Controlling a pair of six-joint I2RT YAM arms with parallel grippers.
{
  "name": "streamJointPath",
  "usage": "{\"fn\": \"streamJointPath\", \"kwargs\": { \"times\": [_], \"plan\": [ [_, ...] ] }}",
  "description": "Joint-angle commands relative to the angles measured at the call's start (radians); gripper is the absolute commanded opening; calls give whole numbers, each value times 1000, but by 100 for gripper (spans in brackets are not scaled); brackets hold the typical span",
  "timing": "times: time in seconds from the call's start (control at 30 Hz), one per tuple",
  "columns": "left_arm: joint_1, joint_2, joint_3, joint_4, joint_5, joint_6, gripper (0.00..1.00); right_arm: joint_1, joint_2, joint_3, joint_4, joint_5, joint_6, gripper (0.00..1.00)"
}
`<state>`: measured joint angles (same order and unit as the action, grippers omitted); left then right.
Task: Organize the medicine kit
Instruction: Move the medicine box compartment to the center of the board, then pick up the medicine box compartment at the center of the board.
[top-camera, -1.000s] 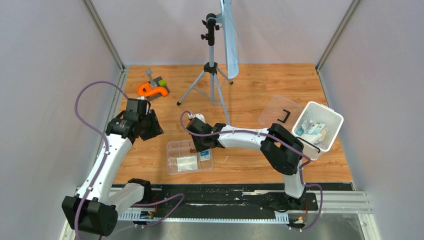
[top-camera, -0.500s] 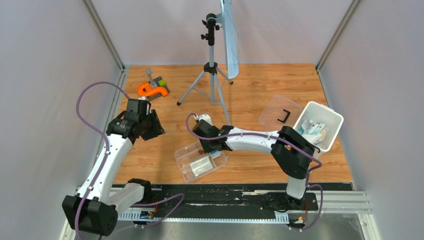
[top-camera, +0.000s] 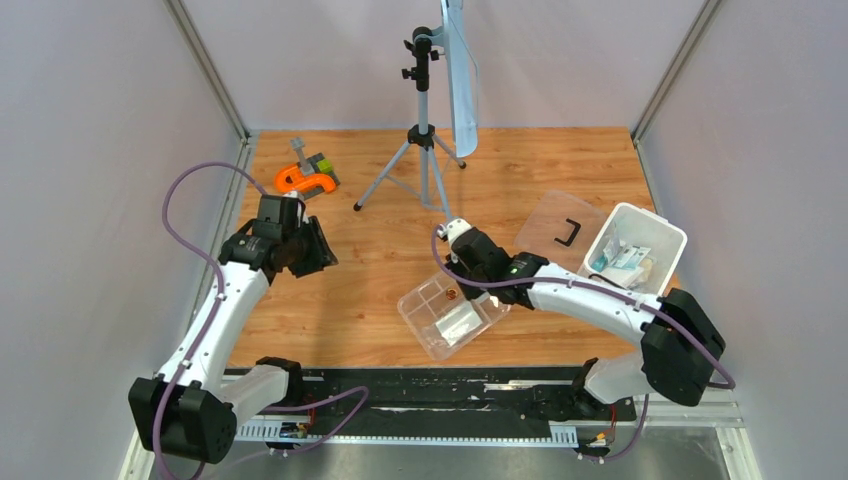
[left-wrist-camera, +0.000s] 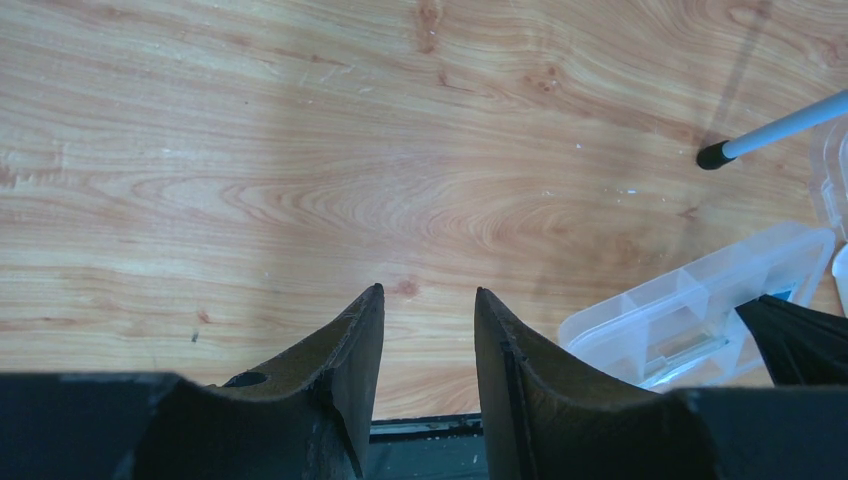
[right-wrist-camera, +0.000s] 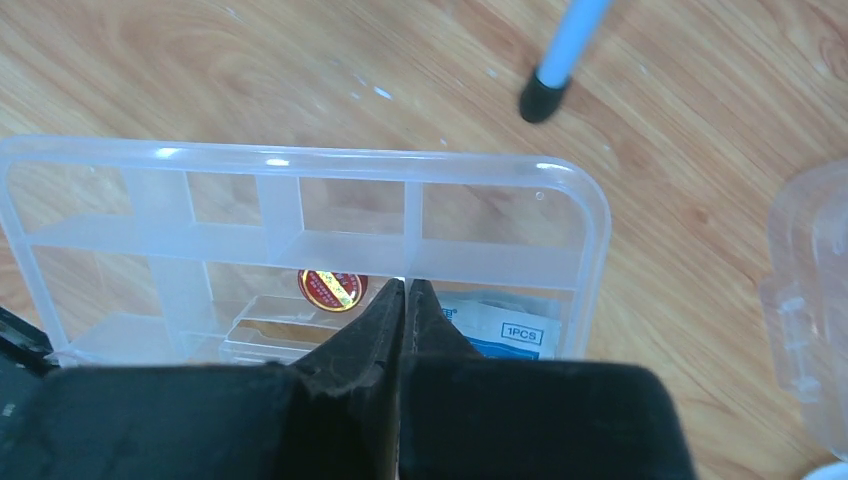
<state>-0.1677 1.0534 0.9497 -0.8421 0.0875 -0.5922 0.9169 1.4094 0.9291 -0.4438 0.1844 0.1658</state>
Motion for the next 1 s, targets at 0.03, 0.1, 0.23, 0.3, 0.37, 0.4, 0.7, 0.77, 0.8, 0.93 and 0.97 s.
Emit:
{"fn": "streamJointPath", "kwargs": {
  "times": [0.03,0.1,0.23,0.3,0.37,0.4,0.7,0.77,0.8,0.93,0.97],
  "plan": [
    [8,14,-6,48,29,15,47,-48,-47,-64,38,-89,-159,0],
    [8,17,-6,51,32,16,47,-60,-24,-77,37,-74,-211,0],
    [8,22,-7,60,38,16,47,-104,53,-75,46,-25,-248,0],
    [8,28,-6,62,39,18,47,-118,93,-57,48,20,-241,2],
    [8,34,-3,62,41,21,47,-124,118,-35,45,71,-225,12],
    [8,35,-1,62,40,21,47,-123,124,-26,40,84,-218,18],
    [8,39,-6,70,48,19,47,-152,-34,-36,33,61,-94,35],
    [8,41,-7,72,47,20,47,-168,-100,-71,32,26,-56,34],
    [8,44,-10,76,46,20,47,-183,-132,-93,31,0,-40,34],
    [7,58,-15,93,55,19,47,-201,-210,-180,31,-69,-10,35],
    [8,62,-15,97,58,18,47,-203,-217,-195,31,-85,-9,35]
  ]
}}
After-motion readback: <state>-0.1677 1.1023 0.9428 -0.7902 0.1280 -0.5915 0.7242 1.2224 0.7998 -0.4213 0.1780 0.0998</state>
